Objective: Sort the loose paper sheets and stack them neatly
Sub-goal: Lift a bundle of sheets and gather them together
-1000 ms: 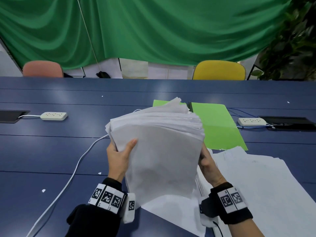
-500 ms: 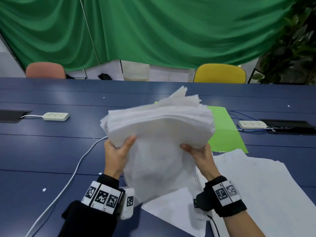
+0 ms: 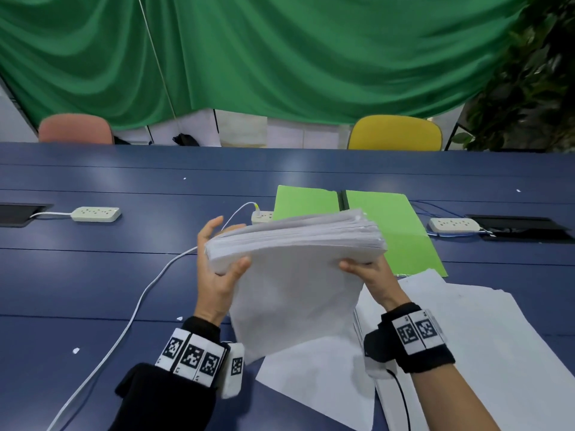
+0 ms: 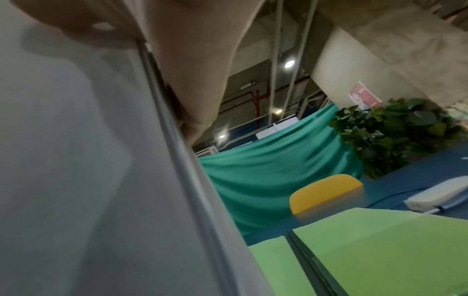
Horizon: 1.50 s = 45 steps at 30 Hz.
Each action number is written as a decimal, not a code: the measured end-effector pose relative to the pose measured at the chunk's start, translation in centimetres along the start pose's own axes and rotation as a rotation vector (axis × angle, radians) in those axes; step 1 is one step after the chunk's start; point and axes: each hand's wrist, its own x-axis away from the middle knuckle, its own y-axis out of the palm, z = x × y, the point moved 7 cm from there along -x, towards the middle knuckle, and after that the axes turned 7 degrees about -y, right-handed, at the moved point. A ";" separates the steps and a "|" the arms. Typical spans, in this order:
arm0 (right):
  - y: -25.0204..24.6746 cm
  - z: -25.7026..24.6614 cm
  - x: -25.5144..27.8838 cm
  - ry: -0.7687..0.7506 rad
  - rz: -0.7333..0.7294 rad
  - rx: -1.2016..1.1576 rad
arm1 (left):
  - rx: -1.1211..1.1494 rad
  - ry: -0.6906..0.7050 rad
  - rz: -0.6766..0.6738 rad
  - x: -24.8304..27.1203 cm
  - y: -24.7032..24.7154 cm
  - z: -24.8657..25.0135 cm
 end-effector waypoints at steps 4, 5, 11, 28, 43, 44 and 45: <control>0.0 0.4 -0.6 -0.005 -0.012 0.010 | -0.006 -0.004 0.027 -0.1 -0.4 -0.6; 0.0 0.5 -0.7 -0.005 -0.017 0.014 | 0.004 -0.016 0.044 -0.1 -0.8 -0.9; -0.2 1.8 -1.4 0.062 -0.052 0.010 | -0.073 -0.098 0.068 -0.4 -0.8 -2.5; -2.4 2.9 -2.3 0.073 0.375 -0.035 | -0.197 -0.563 -0.196 1.6 -3.8 -11.9; -10.4 20.5 13.5 0.899 0.831 0.005 | 0.347 -1.243 -0.027 11.9 -2.6 -23.8; -10.4 20.2 13.7 0.896 0.793 0.062 | 0.345 -1.206 -0.044 11.9 -2.1 -23.5; -9.8 19.9 13.3 0.860 0.690 0.122 | 0.335 -1.162 -0.045 11.9 -1.9 -23.5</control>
